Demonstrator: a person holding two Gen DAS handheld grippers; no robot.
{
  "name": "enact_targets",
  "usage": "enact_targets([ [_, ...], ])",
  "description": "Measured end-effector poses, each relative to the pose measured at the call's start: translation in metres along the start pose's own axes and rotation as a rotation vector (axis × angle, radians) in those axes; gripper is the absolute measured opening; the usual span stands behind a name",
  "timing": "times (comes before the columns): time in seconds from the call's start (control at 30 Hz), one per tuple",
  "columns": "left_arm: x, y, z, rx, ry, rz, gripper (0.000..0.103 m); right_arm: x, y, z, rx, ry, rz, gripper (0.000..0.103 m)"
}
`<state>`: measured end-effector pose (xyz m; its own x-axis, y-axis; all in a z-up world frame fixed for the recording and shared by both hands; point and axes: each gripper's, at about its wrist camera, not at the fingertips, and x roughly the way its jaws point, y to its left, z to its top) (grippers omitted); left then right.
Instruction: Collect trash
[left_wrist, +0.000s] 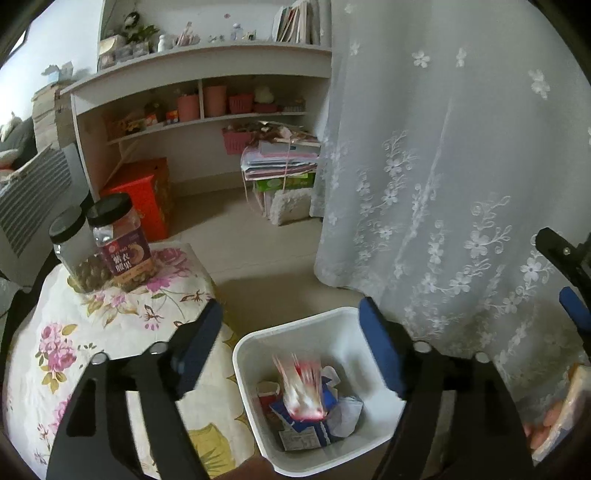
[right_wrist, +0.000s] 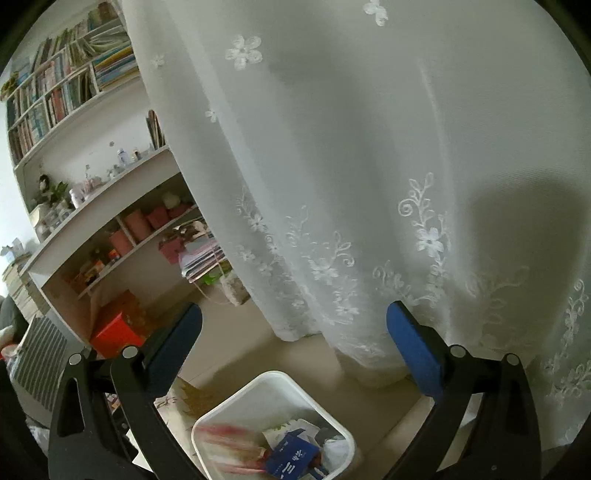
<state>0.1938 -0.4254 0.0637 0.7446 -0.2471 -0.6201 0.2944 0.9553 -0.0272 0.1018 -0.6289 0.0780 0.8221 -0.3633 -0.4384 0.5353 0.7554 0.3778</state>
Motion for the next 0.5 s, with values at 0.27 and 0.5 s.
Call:
enact_targets([
  [0.27,-0.036,0.022,0.001,-0.004,-0.081,0.032,0.089,-0.015,0.024,-0.008,-0.067,-0.037,0.007,0.096],
  [0.5,-0.067,0.055,-0.003,-0.037,-0.160,0.114,0.093,-0.040,0.053,-0.022,-0.134,-0.088,0.058,0.096],
])
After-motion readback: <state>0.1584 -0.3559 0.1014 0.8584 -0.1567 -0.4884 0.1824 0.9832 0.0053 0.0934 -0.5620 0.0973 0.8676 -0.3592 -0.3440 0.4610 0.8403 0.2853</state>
